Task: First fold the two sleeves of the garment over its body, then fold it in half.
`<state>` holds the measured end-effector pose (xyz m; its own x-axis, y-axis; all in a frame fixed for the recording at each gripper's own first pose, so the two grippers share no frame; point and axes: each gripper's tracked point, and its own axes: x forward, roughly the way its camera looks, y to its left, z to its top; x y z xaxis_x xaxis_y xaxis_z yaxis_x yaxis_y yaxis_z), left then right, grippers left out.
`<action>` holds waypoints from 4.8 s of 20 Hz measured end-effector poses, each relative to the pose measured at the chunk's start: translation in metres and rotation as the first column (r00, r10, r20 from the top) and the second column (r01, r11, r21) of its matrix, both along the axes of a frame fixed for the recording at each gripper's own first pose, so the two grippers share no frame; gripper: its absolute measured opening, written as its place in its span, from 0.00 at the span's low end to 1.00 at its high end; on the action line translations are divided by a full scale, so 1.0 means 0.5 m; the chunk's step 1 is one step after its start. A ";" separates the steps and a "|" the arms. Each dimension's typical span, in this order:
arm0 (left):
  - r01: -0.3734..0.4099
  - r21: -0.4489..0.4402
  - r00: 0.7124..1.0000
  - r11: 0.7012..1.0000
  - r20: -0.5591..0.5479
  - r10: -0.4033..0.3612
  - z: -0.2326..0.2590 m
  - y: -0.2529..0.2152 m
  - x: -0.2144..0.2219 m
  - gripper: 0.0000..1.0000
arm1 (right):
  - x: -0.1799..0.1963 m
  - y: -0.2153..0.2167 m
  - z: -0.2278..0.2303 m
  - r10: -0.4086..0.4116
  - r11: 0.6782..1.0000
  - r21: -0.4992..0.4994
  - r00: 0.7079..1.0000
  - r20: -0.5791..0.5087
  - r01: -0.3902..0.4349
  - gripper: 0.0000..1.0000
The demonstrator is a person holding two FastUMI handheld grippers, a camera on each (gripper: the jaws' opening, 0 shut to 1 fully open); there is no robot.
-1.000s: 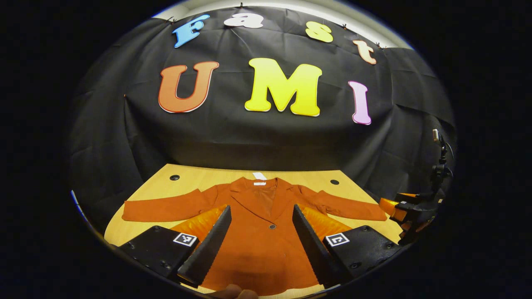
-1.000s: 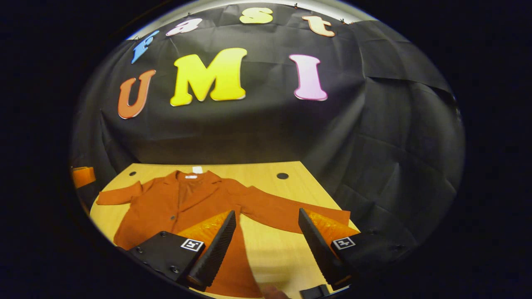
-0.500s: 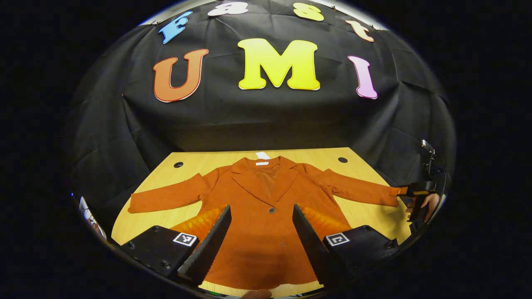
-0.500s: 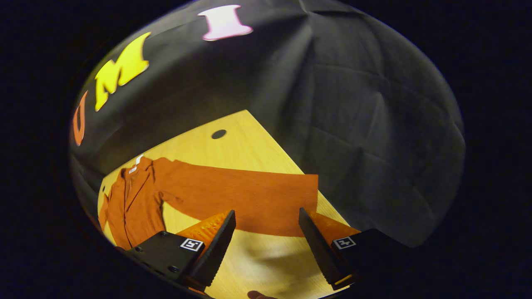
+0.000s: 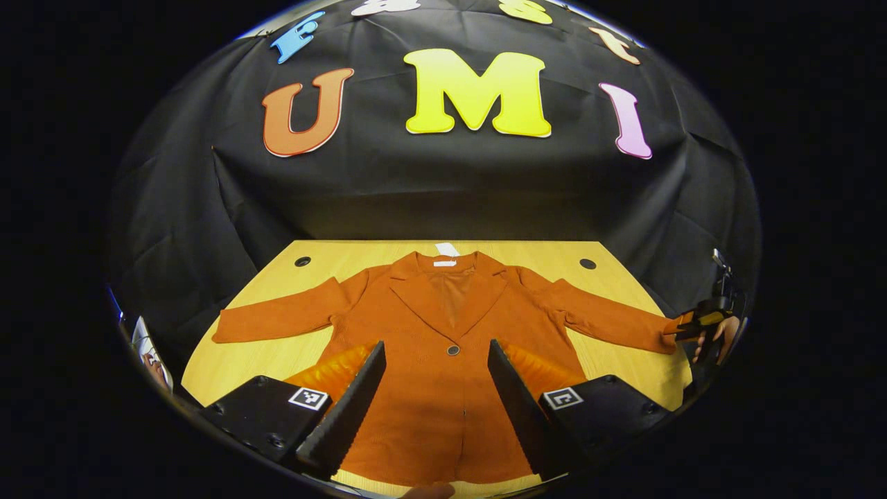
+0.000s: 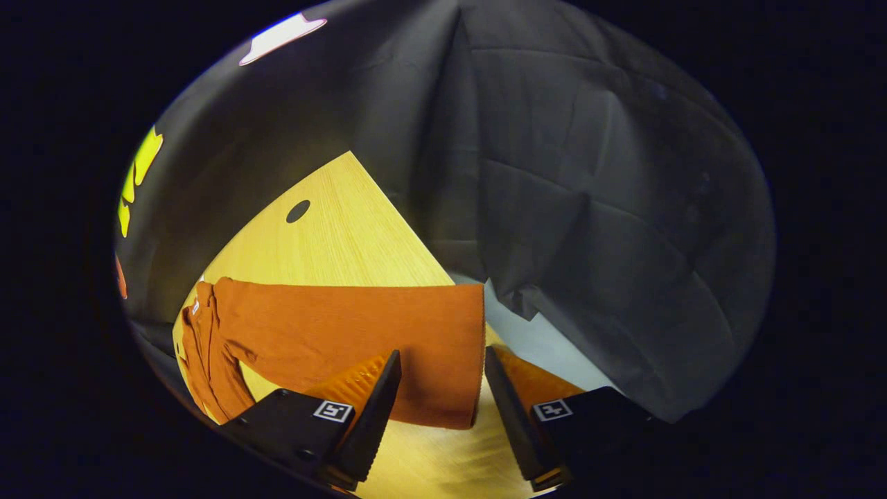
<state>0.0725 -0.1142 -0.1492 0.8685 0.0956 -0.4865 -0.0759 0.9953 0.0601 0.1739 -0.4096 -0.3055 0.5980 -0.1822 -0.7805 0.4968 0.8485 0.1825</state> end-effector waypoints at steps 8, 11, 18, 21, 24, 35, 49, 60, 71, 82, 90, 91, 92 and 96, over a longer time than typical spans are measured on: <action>0.004 0.017 1.000 1.000 0.029 -0.004 0.022 -0.028 0.005 0.96 | -0.013 -0.024 -0.020 0.020 0.991 -0.131 0.992 -0.124 -0.036 0.33; -0.002 0.008 0.999 1.000 0.046 0.001 0.034 -0.017 -0.007 0.98 | -0.003 -0.012 -0.020 0.003 0.993 -0.120 0.992 -0.124 -0.018 0.27; 0.025 -0.002 0.998 1.000 0.062 -0.025 0.042 0.079 -0.023 0.98 | -0.019 0.011 -0.011 -0.028 0.995 -0.095 0.992 -0.123 0.016 0.00; 0.045 0.026 0.996 0.999 0.074 -0.047 0.044 0.130 -0.026 0.98 | -0.023 0.043 0.032 -0.023 0.995 -0.100 0.997 -0.068 0.016 0.01; 0.069 0.011 0.994 0.998 0.083 -0.070 0.038 0.166 -0.034 0.98 | -0.010 0.103 0.115 0.022 0.992 -0.128 1.000 0.009 -0.020 0.01; 0.028 -0.034 0.996 0.999 0.086 -0.025 -0.009 0.346 -0.088 0.98 | 0.143 0.555 0.338 0.308 0.947 -0.158 0.930 0.201 -0.280 0.01; -0.198 -0.009 0.980 0.980 -0.002 0.198 -0.081 0.642 -0.196 0.98 | 0.214 1.330 0.122 0.705 0.708 -0.112 0.706 0.061 -0.697 0.01; -0.322 -0.064 0.946 0.944 -0.056 0.319 -0.134 0.722 -0.194 0.98 | 0.213 1.454 -0.083 0.726 0.687 -0.002 0.686 -0.041 -0.727 0.05; -0.383 -0.063 0.921 0.922 -0.098 0.376 -0.146 0.854 -0.065 0.98 | 0.112 1.382 -0.011 0.751 0.660 0.037 0.659 -0.040 -0.750 0.77; -0.508 -0.042 0.838 0.860 -0.257 0.482 -0.290 1.043 0.044 0.98 | -0.041 1.193 0.108 0.741 0.666 -0.070 0.670 -0.052 -0.742 0.96; -0.545 -0.084 0.801 0.834 -0.344 0.489 -0.346 1.090 0.110 0.86 | -0.101 1.095 0.157 0.705 0.704 -0.100 0.709 -0.023 -0.703 0.96; -0.559 -0.076 0.791 0.826 -0.350 0.503 -0.347 1.100 0.104 0.87 | -0.105 1.092 0.156 0.701 0.708 -0.095 0.713 -0.022 -0.700 0.96; -0.565 -0.078 0.787 0.821 -0.349 0.509 -0.345 1.106 0.103 0.77 | -0.111 1.090 0.158 0.701 0.709 -0.092 0.713 -0.022 -0.700 0.96; -0.555 -0.061 0.790 0.830 -0.354 0.502 -0.344 1.107 0.106 0.67 | -0.127 1.075 0.157 0.696 0.714 -0.087 0.718 -0.019 -0.694 0.96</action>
<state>0.1254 0.4393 -0.3212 0.5049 0.3959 -0.7670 -0.5961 0.8026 0.0220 0.1105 0.1280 -0.2272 0.5925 0.2268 -0.7730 -0.2411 0.9655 0.0984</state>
